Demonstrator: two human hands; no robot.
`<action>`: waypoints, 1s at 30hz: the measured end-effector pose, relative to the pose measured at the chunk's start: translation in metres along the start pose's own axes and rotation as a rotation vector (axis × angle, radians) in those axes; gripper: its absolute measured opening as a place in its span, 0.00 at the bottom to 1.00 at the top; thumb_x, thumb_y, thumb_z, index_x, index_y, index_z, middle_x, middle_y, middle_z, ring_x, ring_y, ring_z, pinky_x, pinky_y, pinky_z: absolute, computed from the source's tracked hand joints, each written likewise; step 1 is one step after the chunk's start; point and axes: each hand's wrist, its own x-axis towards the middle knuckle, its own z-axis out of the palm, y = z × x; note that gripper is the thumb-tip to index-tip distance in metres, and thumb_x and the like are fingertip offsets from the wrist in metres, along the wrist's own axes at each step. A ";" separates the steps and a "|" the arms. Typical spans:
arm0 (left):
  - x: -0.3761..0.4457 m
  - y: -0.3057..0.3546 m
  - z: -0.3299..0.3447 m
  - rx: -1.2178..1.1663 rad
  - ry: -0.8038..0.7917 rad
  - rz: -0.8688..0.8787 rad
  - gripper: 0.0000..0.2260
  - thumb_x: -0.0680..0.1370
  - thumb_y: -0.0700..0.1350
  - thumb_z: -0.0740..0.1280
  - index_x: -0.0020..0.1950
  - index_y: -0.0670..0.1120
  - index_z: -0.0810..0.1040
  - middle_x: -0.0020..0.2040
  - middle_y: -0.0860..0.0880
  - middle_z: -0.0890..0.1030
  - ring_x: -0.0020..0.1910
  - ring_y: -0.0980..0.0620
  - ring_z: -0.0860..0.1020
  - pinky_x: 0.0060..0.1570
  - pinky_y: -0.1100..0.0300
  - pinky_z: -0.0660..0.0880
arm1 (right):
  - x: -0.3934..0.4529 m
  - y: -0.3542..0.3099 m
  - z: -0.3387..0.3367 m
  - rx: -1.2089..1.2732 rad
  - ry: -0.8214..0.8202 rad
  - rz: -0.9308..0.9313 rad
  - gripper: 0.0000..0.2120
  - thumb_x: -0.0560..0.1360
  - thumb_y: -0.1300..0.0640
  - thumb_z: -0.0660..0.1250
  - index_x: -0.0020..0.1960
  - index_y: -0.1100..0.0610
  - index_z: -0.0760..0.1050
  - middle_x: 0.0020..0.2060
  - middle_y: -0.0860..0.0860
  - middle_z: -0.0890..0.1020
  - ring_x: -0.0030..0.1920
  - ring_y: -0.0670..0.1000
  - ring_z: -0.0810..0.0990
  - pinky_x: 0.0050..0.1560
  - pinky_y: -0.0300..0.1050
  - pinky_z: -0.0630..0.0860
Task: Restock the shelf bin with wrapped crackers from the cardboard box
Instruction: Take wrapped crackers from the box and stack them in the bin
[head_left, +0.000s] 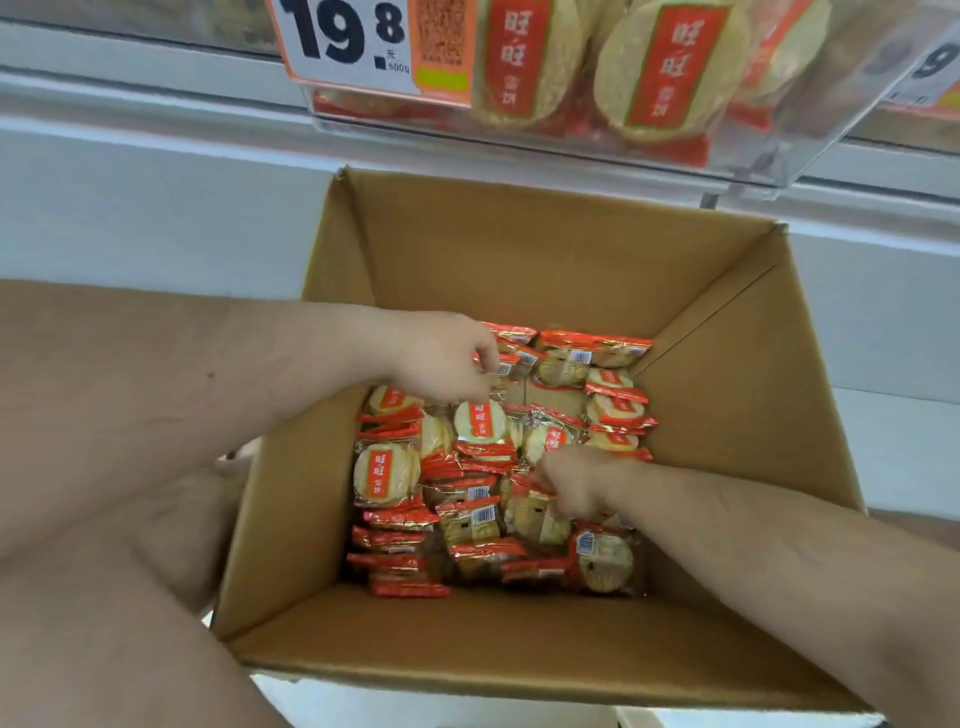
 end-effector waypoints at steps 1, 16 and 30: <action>0.004 -0.001 0.000 -0.146 0.004 -0.071 0.14 0.78 0.48 0.66 0.63 0.48 0.74 0.51 0.48 0.80 0.42 0.54 0.78 0.41 0.59 0.74 | -0.008 0.001 -0.016 0.018 0.008 -0.006 0.06 0.72 0.57 0.70 0.45 0.56 0.74 0.42 0.53 0.80 0.44 0.55 0.79 0.41 0.48 0.77; -0.002 0.001 0.003 -0.644 0.162 -0.076 0.21 0.76 0.35 0.68 0.61 0.58 0.75 0.50 0.46 0.81 0.36 0.50 0.81 0.32 0.58 0.76 | -0.081 0.007 -0.059 0.142 0.619 -0.192 0.38 0.65 0.28 0.68 0.63 0.54 0.70 0.48 0.48 0.77 0.50 0.52 0.79 0.47 0.46 0.75; 0.005 -0.003 0.003 -0.503 0.067 -0.039 0.09 0.78 0.43 0.66 0.48 0.55 0.84 0.47 0.51 0.81 0.39 0.49 0.73 0.40 0.54 0.68 | -0.044 0.028 -0.010 -0.152 0.048 0.084 0.03 0.72 0.60 0.67 0.40 0.56 0.74 0.39 0.53 0.78 0.43 0.55 0.79 0.40 0.46 0.79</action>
